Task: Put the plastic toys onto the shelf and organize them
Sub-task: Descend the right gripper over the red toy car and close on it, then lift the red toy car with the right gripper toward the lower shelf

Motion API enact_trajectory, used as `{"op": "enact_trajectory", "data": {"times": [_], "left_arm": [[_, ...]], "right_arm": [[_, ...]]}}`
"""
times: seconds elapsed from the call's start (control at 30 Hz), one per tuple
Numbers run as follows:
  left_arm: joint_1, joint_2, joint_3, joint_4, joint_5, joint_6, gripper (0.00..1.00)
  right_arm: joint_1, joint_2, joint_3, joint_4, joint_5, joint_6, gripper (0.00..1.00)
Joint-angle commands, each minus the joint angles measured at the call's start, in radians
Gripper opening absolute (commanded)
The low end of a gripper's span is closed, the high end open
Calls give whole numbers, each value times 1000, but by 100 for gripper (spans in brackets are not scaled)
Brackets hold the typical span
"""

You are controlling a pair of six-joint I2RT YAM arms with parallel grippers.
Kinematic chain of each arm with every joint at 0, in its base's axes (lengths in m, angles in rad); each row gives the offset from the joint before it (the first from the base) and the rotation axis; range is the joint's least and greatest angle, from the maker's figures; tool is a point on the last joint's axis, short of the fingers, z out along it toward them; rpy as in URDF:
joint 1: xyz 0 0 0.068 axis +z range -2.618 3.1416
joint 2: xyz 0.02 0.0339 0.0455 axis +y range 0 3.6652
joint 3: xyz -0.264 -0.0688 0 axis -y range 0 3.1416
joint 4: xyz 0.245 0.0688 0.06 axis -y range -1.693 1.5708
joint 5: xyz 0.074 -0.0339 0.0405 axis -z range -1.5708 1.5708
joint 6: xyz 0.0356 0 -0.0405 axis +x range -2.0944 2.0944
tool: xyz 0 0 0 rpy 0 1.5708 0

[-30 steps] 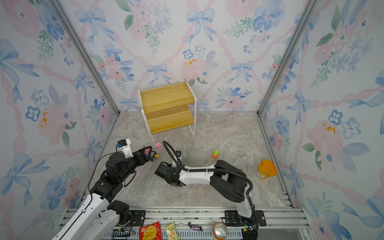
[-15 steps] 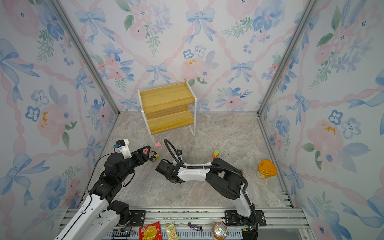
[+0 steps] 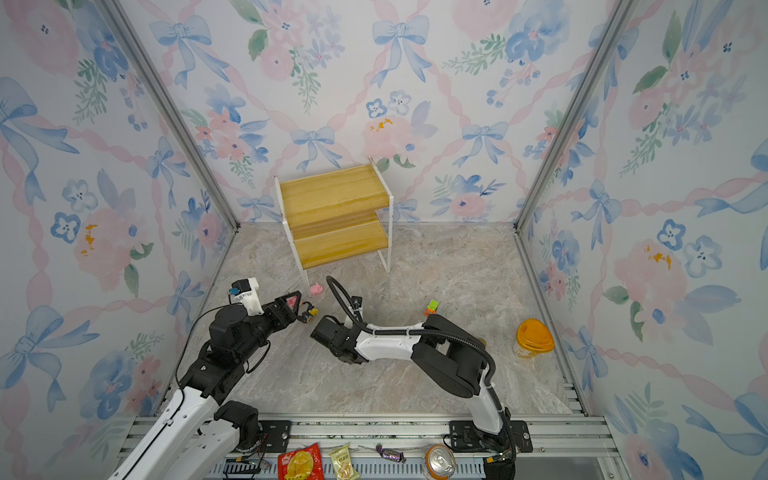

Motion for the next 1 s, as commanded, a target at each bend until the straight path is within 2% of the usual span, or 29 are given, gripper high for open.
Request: {"op": "enact_trajectory", "data": {"times": [0.0, 0.07, 0.13, 0.3, 0.4, 0.53, 0.67, 0.83, 0.97], "left_arm": [[8, 0, 10, -9, 9, 21, 83], [11, 2, 10, -10, 9, 21, 83], [14, 0, 11, -10, 13, 21, 83], [20, 1, 11, -10, 18, 26, 83], [19, 12, 19, -10, 24, 28, 83], [20, 37, 39, -10, 47, 50, 83], [20, 54, 50, -12, 71, 69, 83], [20, 88, 76, -37, 137, 130, 84], [21, 113, 122, -110, 154, 202, 85]], "right_arm": [[-20, 45, 27, -19, 5, -22, 39], [-25, 56, 39, -28, 3, -31, 38], [-24, 58, 44, -28, 4, -45, 31], [-12, 10, 17, -19, 57, -97, 29], [6, -64, -25, 15, 99, -205, 29], [9, -182, -118, 119, 80, -393, 29], [-17, -278, -181, 226, -7, -640, 29], [-75, -343, -209, 340, -138, -826, 26], [-129, -370, -204, 429, -266, -919, 29]]}}
